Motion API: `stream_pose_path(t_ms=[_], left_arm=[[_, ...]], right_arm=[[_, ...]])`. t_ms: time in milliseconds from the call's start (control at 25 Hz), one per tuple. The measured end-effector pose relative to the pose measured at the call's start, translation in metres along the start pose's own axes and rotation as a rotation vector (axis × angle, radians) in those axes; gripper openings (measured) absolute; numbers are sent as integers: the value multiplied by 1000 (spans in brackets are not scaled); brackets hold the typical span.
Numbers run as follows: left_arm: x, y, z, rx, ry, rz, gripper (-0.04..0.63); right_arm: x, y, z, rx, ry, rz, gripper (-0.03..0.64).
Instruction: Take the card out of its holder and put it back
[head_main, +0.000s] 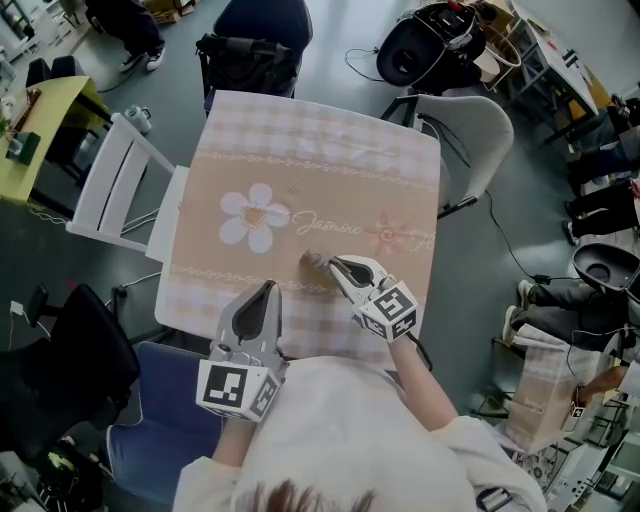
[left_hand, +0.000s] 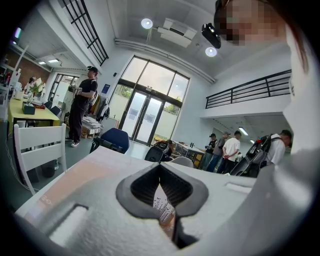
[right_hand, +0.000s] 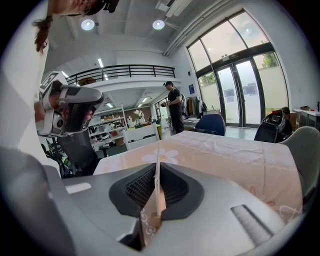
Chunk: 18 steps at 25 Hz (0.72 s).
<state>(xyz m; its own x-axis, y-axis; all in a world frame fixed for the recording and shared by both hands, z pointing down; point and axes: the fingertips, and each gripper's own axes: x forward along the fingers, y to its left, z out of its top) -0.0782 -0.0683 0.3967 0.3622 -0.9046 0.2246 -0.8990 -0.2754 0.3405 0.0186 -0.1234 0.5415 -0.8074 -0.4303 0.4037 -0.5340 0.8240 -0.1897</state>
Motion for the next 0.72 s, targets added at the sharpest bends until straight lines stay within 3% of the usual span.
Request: stream_pose_path(t_ms=[520, 720], left_arm=[[0, -1, 1, 4, 2, -5, 5], [0, -2, 1, 3, 4, -12, 5]], right_arm=[[0, 0, 1, 5, -9, 8, 17], [0, -1, 5, 15, -20, -8, 66]])
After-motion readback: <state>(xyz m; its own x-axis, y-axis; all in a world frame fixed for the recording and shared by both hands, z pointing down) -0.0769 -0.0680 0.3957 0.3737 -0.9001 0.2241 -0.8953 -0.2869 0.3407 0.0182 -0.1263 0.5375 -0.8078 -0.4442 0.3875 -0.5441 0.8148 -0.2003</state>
